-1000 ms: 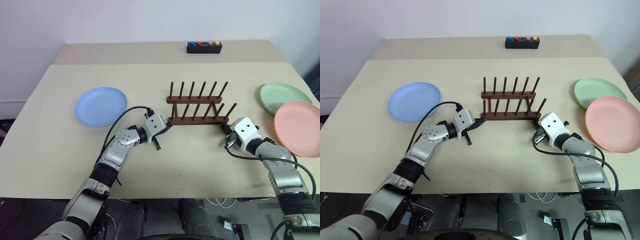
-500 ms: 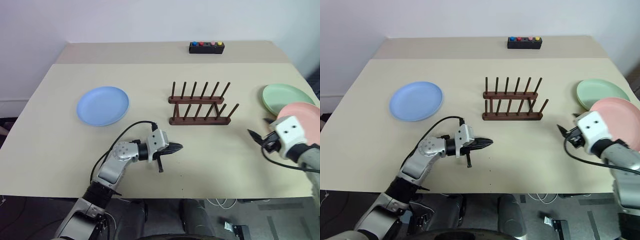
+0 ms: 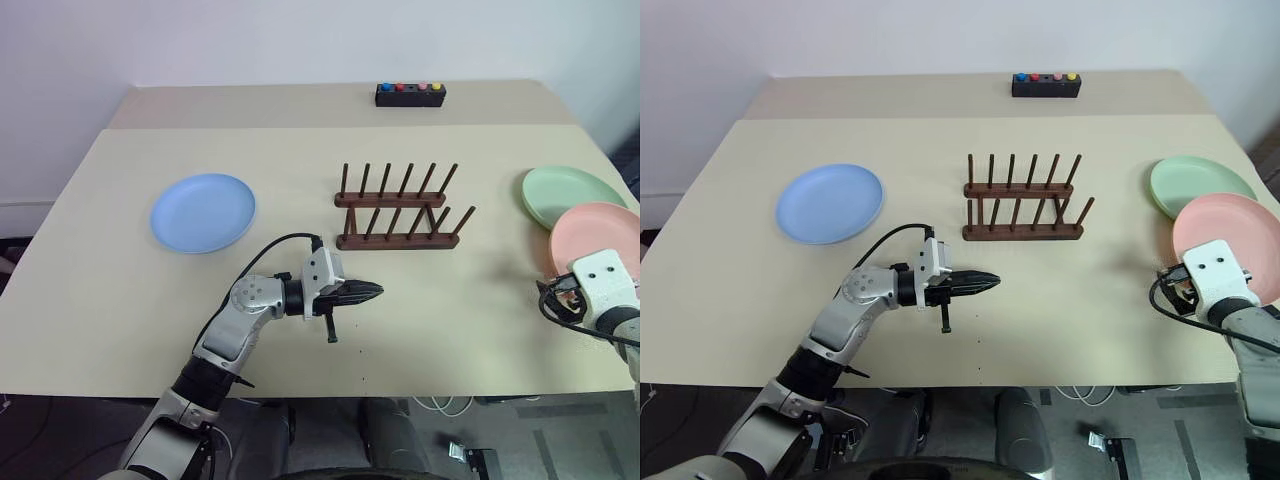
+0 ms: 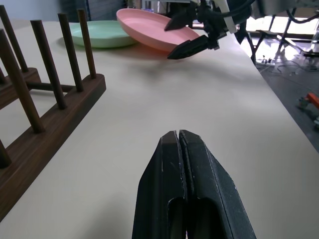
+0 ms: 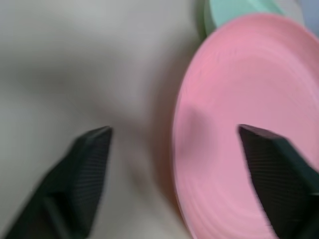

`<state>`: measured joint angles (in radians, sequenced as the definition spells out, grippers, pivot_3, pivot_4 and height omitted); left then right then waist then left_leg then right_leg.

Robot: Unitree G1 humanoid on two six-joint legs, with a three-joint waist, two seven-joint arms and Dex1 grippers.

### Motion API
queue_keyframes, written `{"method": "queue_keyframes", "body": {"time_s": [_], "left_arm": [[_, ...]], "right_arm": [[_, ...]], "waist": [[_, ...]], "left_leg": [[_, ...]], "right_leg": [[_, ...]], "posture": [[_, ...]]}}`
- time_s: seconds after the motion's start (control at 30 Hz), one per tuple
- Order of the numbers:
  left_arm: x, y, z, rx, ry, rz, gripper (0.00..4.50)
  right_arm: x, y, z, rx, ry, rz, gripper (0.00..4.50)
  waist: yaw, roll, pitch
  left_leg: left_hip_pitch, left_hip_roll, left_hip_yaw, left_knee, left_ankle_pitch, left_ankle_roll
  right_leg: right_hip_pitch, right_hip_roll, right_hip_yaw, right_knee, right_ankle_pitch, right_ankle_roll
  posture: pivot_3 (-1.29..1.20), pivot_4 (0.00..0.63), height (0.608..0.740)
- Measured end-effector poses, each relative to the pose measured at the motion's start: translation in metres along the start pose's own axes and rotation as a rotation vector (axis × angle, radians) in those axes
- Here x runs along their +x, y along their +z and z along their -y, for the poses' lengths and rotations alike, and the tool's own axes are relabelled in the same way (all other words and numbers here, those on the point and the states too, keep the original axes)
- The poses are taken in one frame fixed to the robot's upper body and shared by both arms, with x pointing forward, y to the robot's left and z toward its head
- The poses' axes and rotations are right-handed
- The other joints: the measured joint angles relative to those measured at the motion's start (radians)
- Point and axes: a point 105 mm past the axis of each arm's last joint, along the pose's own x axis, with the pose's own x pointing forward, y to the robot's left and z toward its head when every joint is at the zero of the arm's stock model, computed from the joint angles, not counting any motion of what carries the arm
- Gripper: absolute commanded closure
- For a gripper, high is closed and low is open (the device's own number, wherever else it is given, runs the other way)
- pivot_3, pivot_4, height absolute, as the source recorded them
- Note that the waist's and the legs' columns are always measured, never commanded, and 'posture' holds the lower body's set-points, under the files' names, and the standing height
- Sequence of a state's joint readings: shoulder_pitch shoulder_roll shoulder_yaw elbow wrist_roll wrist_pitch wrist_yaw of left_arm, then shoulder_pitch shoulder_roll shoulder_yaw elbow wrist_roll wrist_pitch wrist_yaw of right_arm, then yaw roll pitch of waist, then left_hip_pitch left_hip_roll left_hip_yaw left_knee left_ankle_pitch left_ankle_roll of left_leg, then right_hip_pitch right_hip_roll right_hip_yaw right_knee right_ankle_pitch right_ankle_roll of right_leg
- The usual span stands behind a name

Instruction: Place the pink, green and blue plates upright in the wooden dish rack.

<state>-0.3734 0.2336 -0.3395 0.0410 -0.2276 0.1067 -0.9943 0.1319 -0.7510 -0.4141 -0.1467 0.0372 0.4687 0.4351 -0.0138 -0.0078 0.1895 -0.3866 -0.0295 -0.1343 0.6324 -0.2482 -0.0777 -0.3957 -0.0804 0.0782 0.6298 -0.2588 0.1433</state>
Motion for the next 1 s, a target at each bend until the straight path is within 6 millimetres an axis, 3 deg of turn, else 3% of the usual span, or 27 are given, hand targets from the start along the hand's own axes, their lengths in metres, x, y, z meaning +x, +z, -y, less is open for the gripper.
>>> {"method": "queue_keyframes", "body": {"time_s": [0.17, 0.4, 0.57, 0.7, 0.8, 0.9, 1.0], "left_arm": [[-0.001, -0.001, -0.002, -0.001, 0.015, -0.006, 4.5], [-0.002, -0.002, -0.003, 0.0, 0.023, -0.01, 4.5], [-0.002, -0.001, -0.002, 0.006, 0.021, -0.004, 4.5], [-0.001, -0.001, -0.002, 0.005, 0.017, 0.001, 4.5], [0.0, -0.003, -0.003, 0.002, 0.018, -0.001, 4.5], [0.002, -0.002, -0.006, 0.016, 0.023, -0.002, 4.5], [0.002, 0.001, -0.011, 0.036, 0.034, 0.002, 4.5]], "right_arm": [[0.004, -0.002, -0.001, -0.001, -0.006, -0.012, 4.37], [0.002, -0.002, -0.006, -0.049, 0.003, -0.018, 4.45], [-0.007, 0.007, -0.001, -0.199, -0.013, -0.016, 4.45], [-0.014, 0.042, 0.019, -0.309, -0.089, 0.08, 4.45], [-0.021, 0.099, 0.025, -0.343, -0.11, 0.288, 4.45], [-0.035, 0.159, 0.015, -0.317, -0.048, 0.548, 4.45], [-0.042, 0.196, -0.009, -0.235, 0.115, 0.737, 4.45]], "waist": [[0.0, 0.0, 0.0], [0.0, 0.0, 0.0], [0.0, 0.001, 0.0], [-0.003, 0.001, 0.0], [-0.007, 0.001, 0.0], [-0.004, 0.0, 0.001], [-0.001, -0.001, 0.001]], "left_leg": [[0.0, 0.0, 0.0, 0.0, 0.0, 0.0], [0.0, 0.0, 0.0, 0.0, 0.0, 0.0], [0.0, 0.0, 0.0, 0.0, 0.0, 0.0], [0.0, 0.0, 0.0, 0.0, 0.0, 0.0], [0.0, 0.0, 0.001, 0.0, 0.0, 0.0], [0.0, 0.001, 0.0, 0.0, 0.0, 0.0], [-0.001, 0.0, 0.0, 0.0, 0.0, 0.0]], "right_leg": [[0.0, 0.0, 0.0, 0.0, 0.0, 0.0], [0.0, 0.0, 0.0, 0.0, 0.0, 0.0], [0.0, 0.0, 0.0, 0.0, 0.0, 0.0], [-0.001, 0.0, 0.0, 0.0, 0.0, 0.0], [-0.001, 0.0, 0.0, 0.0, 0.0, 0.0], [0.0, 0.001, 0.0, 0.0, 0.0, 0.0], [0.0, 0.0, 0.0, -0.001, 0.0, 0.0]], "posture": [[0.0, 0.15, 0.74], [0.0, 0.15, 0.74], [0.0, 0.15, 0.74], [0.0, 0.15, 0.74], [0.0, 0.15, 0.74], [0.0, 0.15, 0.74], [0.0, 0.15, 0.74]]}}
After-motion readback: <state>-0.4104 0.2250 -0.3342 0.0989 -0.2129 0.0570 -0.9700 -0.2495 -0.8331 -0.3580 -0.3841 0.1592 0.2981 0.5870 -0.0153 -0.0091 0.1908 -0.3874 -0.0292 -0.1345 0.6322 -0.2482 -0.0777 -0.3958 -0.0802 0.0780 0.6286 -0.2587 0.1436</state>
